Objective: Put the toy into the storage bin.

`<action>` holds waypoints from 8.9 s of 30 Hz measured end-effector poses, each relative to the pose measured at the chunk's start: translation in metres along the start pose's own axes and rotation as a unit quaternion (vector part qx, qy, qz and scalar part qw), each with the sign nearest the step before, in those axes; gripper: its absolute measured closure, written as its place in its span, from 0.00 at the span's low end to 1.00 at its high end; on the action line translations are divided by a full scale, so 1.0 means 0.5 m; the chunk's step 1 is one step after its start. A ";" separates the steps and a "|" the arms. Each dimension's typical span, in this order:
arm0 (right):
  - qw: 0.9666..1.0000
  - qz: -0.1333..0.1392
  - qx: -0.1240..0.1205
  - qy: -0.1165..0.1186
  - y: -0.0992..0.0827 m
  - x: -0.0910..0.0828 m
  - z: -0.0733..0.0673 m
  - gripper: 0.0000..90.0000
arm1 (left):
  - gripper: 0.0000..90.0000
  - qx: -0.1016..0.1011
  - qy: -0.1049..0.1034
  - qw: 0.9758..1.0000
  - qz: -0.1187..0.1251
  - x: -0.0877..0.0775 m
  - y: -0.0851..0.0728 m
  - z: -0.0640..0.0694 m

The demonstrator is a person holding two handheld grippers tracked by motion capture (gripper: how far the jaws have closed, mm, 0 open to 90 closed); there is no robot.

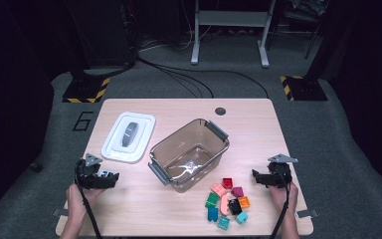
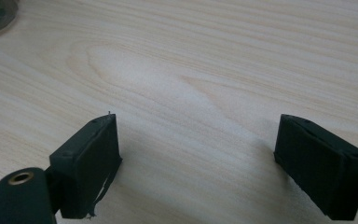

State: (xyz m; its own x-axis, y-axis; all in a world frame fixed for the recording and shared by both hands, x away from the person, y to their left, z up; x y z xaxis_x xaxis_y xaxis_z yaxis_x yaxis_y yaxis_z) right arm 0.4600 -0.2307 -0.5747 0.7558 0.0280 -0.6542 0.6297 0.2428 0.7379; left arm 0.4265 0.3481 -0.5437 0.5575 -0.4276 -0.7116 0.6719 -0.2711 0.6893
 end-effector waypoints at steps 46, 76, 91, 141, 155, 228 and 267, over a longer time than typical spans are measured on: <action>1.000 0.000 0.004 -0.002 0.000 0.000 0.001 0.15 | 0.28 -0.011 -0.034 0.999 0.027 0.008 -0.013 0.015; 1.000 0.000 0.004 -0.002 0.000 0.000 0.001 0.15 | 0.28 0.021 -0.084 0.995 0.042 -0.039 0.138 0.055; 1.000 0.000 0.004 -0.002 0.000 0.000 0.001 0.15 | 0.28 0.060 -0.102 0.992 0.047 -0.050 0.226 0.092; 1.000 0.000 0.005 -0.002 0.000 0.000 0.001 0.15 | 0.28 0.173 -0.186 0.967 -0.013 0.033 0.270 0.298; 1.000 0.000 0.005 -0.002 0.000 0.000 0.001 0.15 | 0.28 0.201 -0.184 0.962 -0.026 0.035 0.266 0.311; 0.999 -0.020 0.014 -0.024 -0.010 -0.004 -0.009 0.00 | 0.08 0.018 -0.051 0.998 0.028 0.058 -0.045 0.019; 0.990 -0.081 -0.061 0.096 -0.001 -0.150 -0.184 0.27 | 0.09 0.022 -0.057 0.998 0.028 0.061 -0.041 0.021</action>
State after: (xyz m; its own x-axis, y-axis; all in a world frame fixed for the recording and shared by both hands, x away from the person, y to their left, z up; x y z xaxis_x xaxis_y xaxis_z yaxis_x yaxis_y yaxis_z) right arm 0.3868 -0.1438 -0.5412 0.5911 0.1609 -0.7904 0.7046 0.3740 0.6031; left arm 0.4247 0.3316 -0.5784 0.5327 -0.5369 -0.6543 0.6178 -0.2818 0.7342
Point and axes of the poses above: each handheld gripper's, and its own axes: x roughly forward along the jaws, y roughly out of its top, z roughly to its right, the point moved 7 cm from there along x, roughly forward along the jaws, and after that the axes turned 15 degrees about -y, right-handed, at the moved point
